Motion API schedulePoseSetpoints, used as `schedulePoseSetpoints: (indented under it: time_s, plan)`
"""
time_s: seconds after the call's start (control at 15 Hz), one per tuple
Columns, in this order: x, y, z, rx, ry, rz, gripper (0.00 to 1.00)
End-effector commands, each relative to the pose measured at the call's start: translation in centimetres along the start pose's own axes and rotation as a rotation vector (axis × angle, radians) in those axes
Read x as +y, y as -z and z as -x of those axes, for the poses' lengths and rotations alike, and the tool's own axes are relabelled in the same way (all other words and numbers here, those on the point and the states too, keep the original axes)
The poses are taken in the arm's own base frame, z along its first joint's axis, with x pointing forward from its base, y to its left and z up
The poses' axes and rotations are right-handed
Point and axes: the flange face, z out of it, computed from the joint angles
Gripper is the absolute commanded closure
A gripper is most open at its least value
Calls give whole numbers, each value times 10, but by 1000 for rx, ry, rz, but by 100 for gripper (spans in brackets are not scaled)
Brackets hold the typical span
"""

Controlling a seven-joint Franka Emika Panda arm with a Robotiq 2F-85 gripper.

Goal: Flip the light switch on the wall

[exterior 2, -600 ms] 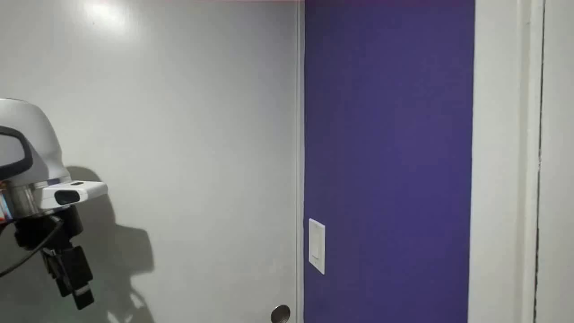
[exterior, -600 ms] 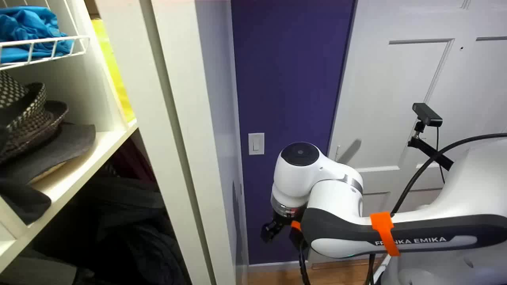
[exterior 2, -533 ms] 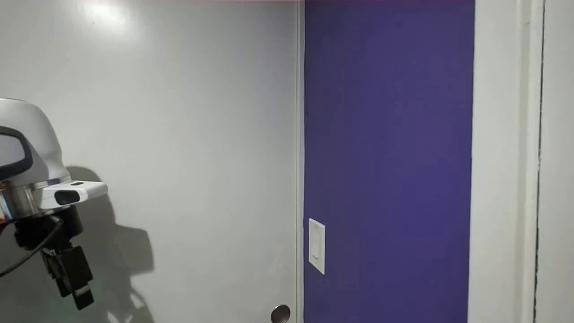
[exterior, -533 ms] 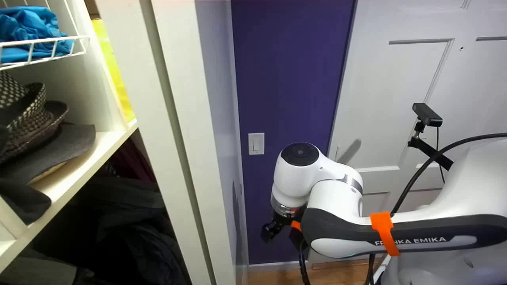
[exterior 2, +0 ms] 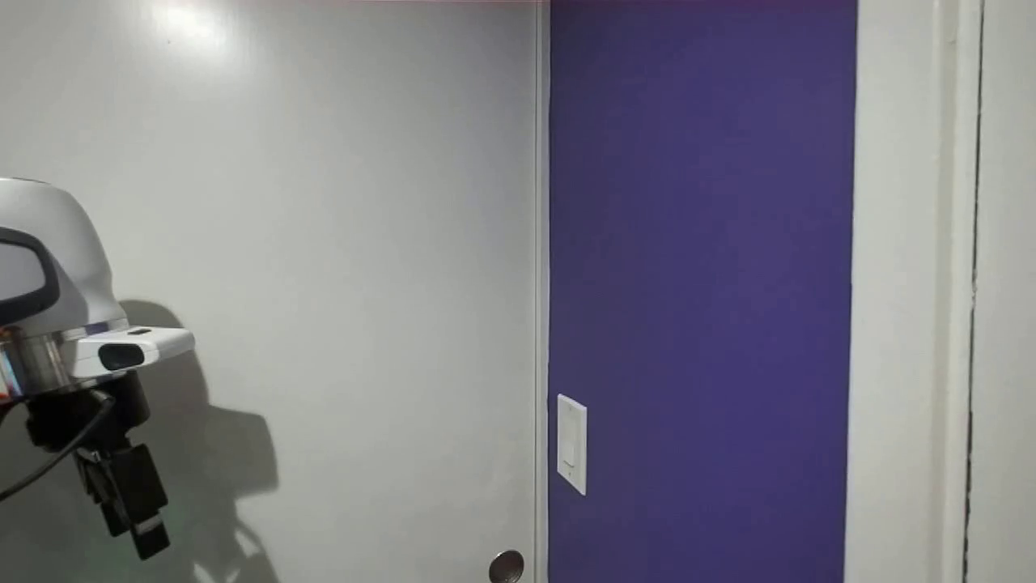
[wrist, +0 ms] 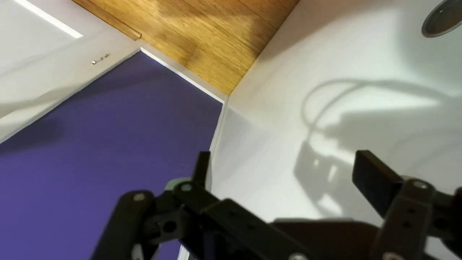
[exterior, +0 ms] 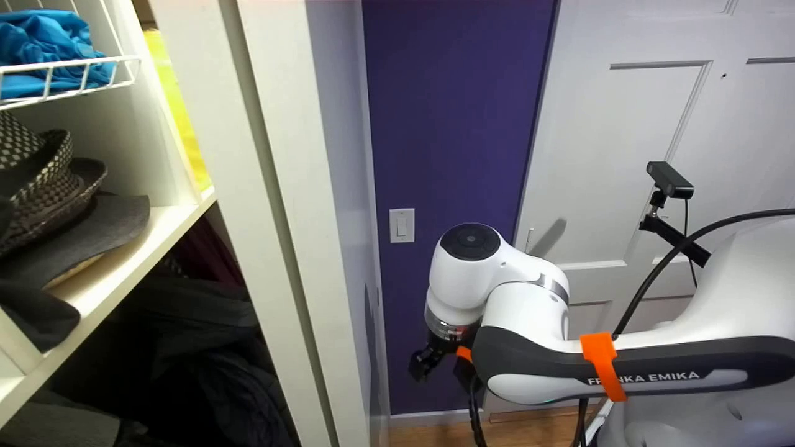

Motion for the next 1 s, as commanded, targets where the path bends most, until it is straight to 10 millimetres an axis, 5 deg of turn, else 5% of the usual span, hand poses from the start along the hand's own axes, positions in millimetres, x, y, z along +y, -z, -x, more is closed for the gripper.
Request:
schedulePoseSetpoints:
  time_s: [0.0,0.6,0.87,0.93]
  plan:
    - [6,-4,-4,-14,-1,17,0]
    - [98,-43,-55,-68,-51,156,0]
    - [128,-56,-67,-44,-114,260,0]
    - [119,-49,-63,-46,-74,236,0]
